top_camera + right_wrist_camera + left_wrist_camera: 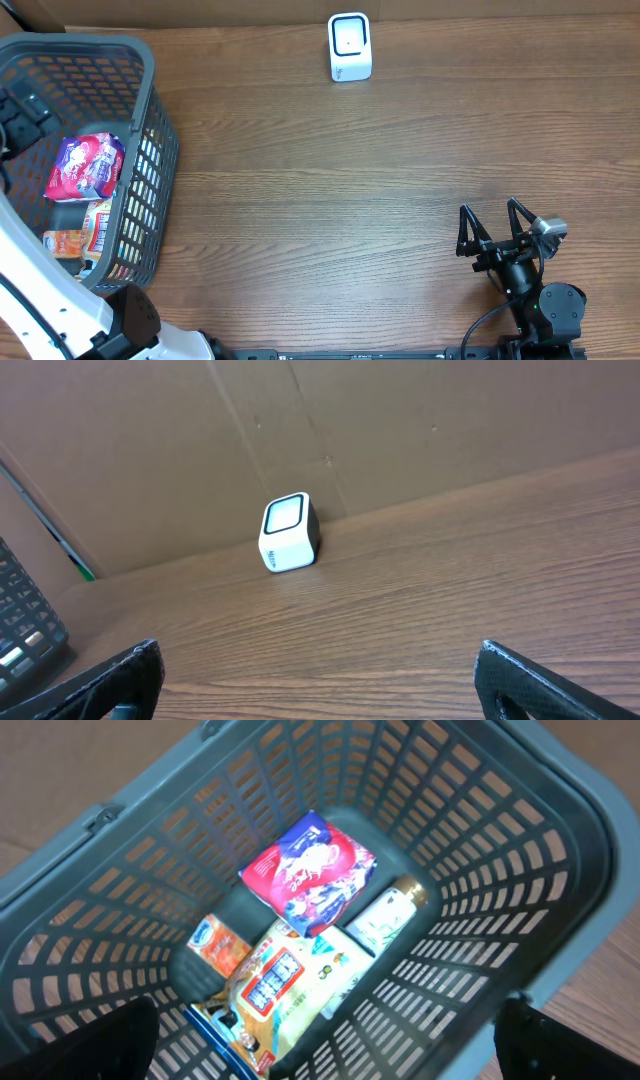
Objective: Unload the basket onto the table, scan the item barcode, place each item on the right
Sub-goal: 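Reach the left gripper into the basket and grasp the red snack box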
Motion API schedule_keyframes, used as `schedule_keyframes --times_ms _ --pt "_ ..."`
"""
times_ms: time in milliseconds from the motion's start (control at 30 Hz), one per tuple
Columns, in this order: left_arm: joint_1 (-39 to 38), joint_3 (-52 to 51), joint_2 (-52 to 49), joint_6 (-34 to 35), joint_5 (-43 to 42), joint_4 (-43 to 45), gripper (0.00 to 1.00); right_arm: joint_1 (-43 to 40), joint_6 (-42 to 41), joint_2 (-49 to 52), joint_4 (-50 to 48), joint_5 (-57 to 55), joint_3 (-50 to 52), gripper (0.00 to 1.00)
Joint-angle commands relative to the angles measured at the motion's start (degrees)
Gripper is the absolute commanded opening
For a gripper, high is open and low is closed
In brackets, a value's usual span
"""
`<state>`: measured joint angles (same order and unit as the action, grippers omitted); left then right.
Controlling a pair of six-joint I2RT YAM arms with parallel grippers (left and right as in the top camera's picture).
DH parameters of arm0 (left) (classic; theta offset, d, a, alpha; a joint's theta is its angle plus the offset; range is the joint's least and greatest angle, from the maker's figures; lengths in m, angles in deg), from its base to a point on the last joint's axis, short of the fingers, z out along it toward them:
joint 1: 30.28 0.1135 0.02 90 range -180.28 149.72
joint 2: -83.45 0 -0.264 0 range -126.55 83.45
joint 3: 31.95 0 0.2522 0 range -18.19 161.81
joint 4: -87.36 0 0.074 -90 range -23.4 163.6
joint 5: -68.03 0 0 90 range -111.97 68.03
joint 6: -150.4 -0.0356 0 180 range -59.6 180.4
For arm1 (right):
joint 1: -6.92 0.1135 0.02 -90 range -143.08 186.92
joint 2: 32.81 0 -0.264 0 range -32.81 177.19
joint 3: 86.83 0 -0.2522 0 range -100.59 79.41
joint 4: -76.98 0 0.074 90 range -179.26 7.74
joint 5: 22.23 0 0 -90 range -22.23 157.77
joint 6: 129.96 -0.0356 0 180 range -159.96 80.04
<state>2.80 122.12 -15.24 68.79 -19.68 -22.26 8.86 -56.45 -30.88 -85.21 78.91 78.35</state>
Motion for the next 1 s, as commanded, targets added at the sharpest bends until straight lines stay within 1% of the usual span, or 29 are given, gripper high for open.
schedule_keyframes --times_ms 0,100,200,500,600,700,733,967 --pt "0.5 0.7 -0.4 -3.3 -4.9 0.8 1.00 0.3 0.0 -0.1 -0.3 0.0 0.6 1.00" --pt "0.5 0.0 -0.9 -4.1 -7.4 2.3 1.00 0.3 -0.1 -0.1 -0.3 0.0 0.6 1.00" --pt "0.5 -2.0 -2.1 -2.8 -7.7 3.2 1.00 0.3 -0.1 -0.1 -0.3 0.0 0.6 1.00" --pt "0.3 -10.2 -6.4 -2.2 -7.6 7.9 1.00 0.3 0.0 -0.1 -0.3 0.0 0.6 1.00" --pt "0.3 -15.3 -6.8 -0.6 -6.8 11.0 1.00 0.3 -0.1 -0.1 -0.3 0.0 0.6 1.00" --pt "0.3 -21.7 -6.8 -0.6 -5.2 14.3 1.00 0.3 -0.1 -0.1 -0.3 0.0 0.6 1.00" --pt "0.3 -26.3 -6.7 -0.7 -4.6 16.6 1.00 0.3 0.0 -0.1 -0.3 0.0 0.6 1.00" --pt "0.3 -41.0 -6.8 -1.0 -1.2 27.8 1.00 0.3 -0.1 -0.1 -0.3 0.0 0.6 1.00"
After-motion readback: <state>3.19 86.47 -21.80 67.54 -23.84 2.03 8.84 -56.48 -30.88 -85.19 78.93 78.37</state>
